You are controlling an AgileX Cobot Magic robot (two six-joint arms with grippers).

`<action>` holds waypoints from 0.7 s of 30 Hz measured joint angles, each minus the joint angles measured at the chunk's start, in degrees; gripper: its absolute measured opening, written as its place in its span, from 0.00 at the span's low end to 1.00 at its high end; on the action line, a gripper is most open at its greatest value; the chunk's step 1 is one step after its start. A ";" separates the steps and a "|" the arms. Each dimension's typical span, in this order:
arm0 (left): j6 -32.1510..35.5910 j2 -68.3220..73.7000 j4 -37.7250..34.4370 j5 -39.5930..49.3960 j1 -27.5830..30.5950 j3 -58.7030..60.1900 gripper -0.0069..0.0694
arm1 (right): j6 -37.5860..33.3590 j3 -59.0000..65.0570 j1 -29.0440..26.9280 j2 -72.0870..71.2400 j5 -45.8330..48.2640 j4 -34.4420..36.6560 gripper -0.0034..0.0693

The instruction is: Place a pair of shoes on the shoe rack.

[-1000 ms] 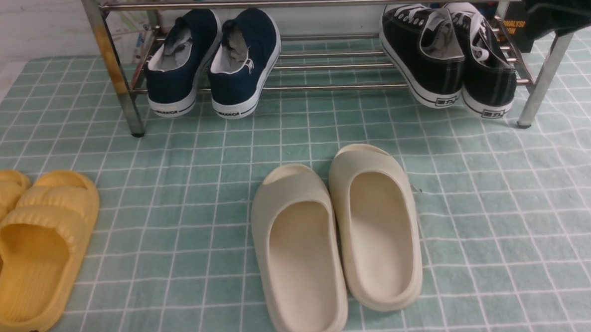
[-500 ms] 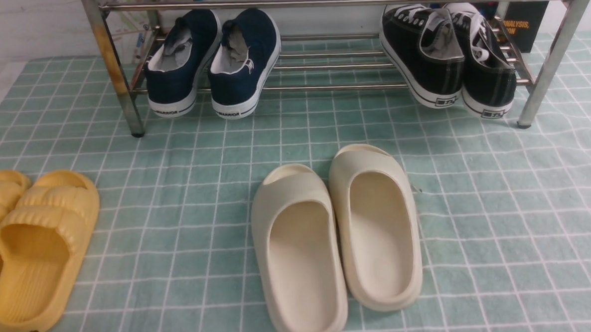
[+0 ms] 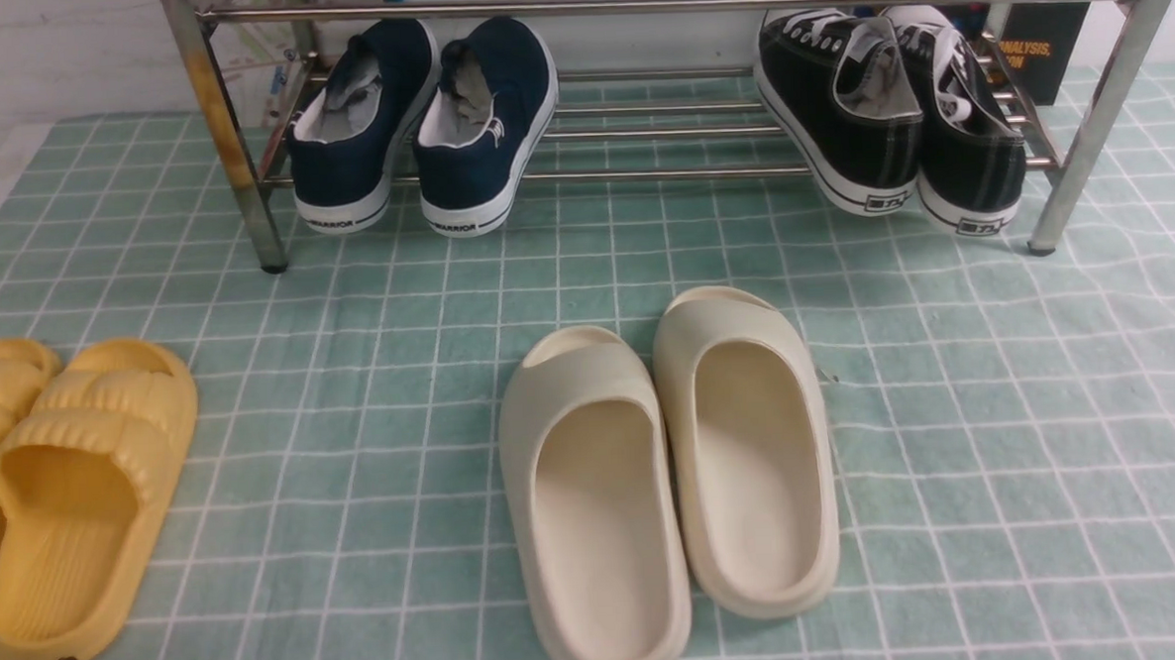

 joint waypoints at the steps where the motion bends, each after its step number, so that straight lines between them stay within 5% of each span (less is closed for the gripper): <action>1: 0.00 0.00 0.00 0.00 0.00 0.00 0.41 | 0.00 0.13 0.00 -0.78 1.08 0.16 0.06; 15: 0.00 0.00 0.00 0.00 0.00 0.00 0.41 | 0.00 0.56 0.00 -3.76 9.51 1.73 0.06; 21: 0.00 0.00 0.00 0.00 0.00 0.00 0.41 | 0.00 7.36 0.00 -5.46 -1.06 1.65 0.05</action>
